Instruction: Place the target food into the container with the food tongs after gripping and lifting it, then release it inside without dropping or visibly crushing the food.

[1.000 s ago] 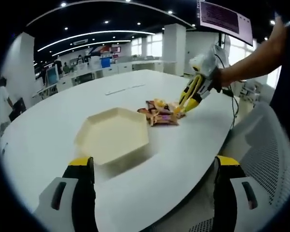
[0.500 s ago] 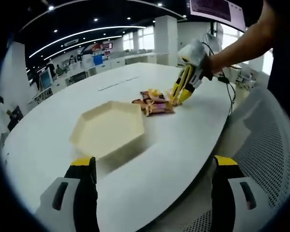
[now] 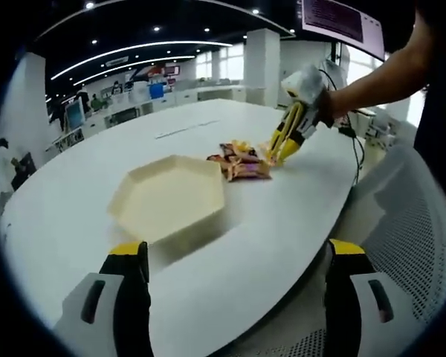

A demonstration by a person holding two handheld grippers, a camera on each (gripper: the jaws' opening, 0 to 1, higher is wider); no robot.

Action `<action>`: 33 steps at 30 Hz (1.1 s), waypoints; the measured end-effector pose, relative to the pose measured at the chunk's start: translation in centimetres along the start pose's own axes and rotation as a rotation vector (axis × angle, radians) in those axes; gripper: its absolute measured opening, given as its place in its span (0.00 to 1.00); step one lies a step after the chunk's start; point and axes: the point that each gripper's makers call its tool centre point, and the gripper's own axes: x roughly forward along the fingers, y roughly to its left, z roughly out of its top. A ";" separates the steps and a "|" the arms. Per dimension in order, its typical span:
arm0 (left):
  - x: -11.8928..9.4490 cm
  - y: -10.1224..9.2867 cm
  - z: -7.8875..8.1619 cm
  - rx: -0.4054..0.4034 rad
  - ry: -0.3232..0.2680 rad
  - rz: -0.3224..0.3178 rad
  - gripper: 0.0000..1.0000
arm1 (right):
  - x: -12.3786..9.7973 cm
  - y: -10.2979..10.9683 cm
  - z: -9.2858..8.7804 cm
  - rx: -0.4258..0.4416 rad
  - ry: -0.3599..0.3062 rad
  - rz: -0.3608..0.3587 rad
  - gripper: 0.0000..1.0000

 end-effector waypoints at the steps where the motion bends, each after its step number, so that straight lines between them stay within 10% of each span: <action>1: 0.0 0.1 0.0 0.002 -0.001 0.002 0.94 | -0.2 0.0 0.1 0.017 0.003 0.004 0.20; 19: -0.1 0.2 0.5 0.018 -0.038 0.006 0.96 | -3.8 -2.3 4.7 0.038 -0.019 -0.037 0.19; 33: -0.2 0.5 0.5 0.039 -0.047 0.017 0.93 | -4.6 -1.1 13.0 -0.097 -0.075 -0.013 0.20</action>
